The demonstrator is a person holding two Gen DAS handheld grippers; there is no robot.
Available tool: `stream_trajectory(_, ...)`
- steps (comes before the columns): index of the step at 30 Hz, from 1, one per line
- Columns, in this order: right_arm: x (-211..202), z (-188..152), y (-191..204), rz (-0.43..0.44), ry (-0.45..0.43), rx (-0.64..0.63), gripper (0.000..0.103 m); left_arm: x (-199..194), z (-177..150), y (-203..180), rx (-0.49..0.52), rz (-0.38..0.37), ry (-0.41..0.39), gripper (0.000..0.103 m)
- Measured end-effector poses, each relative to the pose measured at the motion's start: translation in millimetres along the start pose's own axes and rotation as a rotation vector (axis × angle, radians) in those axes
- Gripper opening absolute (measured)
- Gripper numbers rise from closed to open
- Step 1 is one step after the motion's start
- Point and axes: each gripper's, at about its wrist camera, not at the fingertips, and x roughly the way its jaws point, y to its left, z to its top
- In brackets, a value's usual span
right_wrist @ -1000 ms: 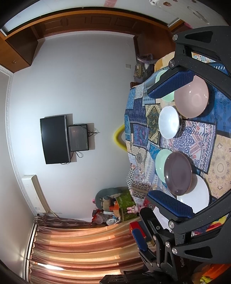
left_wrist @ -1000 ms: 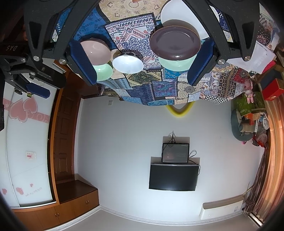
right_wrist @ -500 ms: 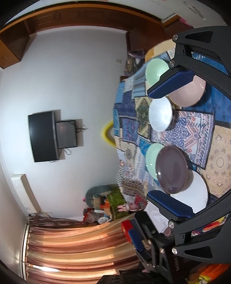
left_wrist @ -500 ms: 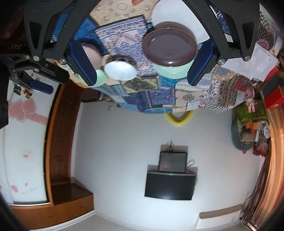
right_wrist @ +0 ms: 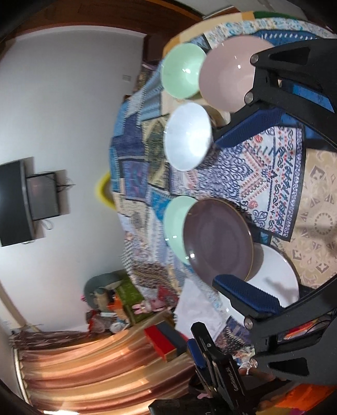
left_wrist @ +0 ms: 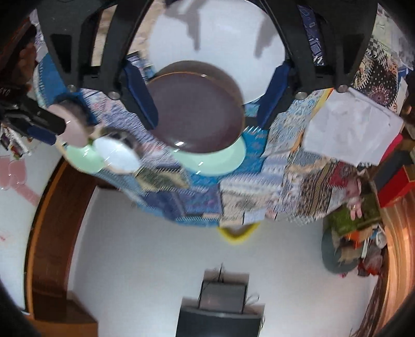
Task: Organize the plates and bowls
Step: 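Close both grippers on the rim of the dark brown plate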
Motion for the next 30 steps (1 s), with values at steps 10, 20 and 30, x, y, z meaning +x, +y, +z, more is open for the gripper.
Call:
stream_trajectory(10,61.7,0.6,3.5,-0.057,0.11,-0.029,0.077,80.2,0.9,47.6,-0.022,0.0,0.162,0.051)
stream_trajectory(20,105.8,-5.6,-1.4,-0.075,0.231,-0.01,0.064,140.2,1.8,64.3,-0.024,-0.034,0.318,0.036)
stream_trajectory(30,134.9,-7.8,-10.4,-0.009,0.355,0.065,0.034,165.7,-1.1,63.5,-0.015,-0.094,0.392,0.023)
